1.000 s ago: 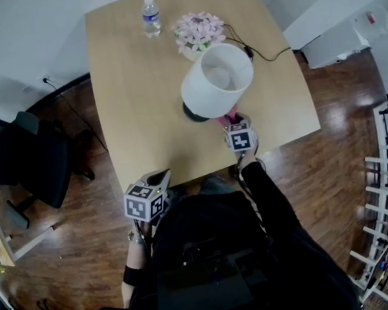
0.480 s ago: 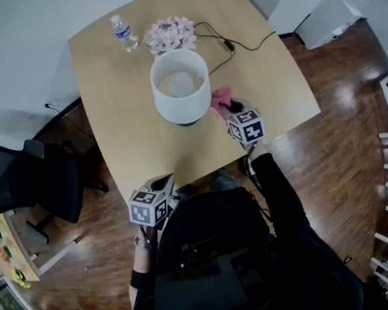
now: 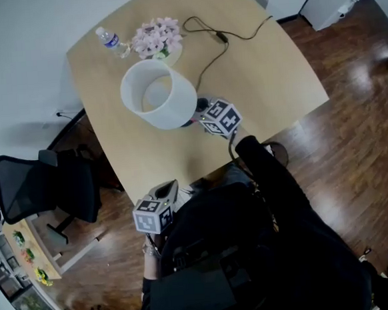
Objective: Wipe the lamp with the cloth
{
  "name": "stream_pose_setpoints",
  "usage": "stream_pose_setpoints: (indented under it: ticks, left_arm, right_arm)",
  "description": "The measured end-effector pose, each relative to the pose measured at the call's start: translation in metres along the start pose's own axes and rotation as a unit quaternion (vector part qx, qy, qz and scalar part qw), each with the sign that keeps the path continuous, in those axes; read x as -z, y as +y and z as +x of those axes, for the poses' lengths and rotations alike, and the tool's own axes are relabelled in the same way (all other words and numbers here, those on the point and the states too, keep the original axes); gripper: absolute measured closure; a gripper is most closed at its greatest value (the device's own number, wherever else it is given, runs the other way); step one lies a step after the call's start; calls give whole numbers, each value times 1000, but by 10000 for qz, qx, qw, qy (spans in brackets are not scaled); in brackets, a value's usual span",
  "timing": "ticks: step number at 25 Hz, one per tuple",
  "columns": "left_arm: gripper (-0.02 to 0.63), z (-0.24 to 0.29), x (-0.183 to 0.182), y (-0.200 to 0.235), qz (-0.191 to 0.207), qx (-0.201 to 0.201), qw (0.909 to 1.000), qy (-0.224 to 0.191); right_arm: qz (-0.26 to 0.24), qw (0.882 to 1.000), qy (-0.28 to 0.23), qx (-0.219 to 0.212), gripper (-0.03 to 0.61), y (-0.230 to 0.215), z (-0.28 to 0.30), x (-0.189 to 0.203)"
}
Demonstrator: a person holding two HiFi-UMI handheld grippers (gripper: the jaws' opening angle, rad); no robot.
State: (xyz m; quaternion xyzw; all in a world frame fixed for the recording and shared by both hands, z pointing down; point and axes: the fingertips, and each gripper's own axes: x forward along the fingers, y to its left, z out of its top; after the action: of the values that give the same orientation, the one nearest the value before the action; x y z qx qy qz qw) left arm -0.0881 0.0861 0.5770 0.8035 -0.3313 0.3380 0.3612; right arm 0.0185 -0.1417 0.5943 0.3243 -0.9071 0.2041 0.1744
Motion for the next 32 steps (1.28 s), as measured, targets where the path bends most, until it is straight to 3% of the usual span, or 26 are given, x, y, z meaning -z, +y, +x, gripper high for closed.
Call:
stream_pose_setpoints:
  ticks: [4,10,16,19,26,30,32]
  left_arm:
    - [612,1,9,-2,-69,-80,9999,126]
    - [612,6,7,-10,19,-77,9998,163]
    - [612,11,4,-13,151,76,9998,118]
    - [612,12,5,-14,217,168,9996,110]
    - [612,5,13,-10,343,251,9990,150]
    - [612,-5,23,-4,349,198,9989,221]
    - [612,-9,29,2,317,157,9991,242]
  right_arm:
    - [-141,9983,570,51,514,1,13,35]
    - [67,9946,979,332,514,7,12,62]
    - [373,9826,1734,552,515,19,-14,108]
    - [553,9848,1459,757,515,21,-34,104]
    - [722,9950,-14,684,514,42,-20,28]
    - [644,9931,-635,741,514,42,4,-5]
    - [727,9909,-698,892,514,38,10,-10]
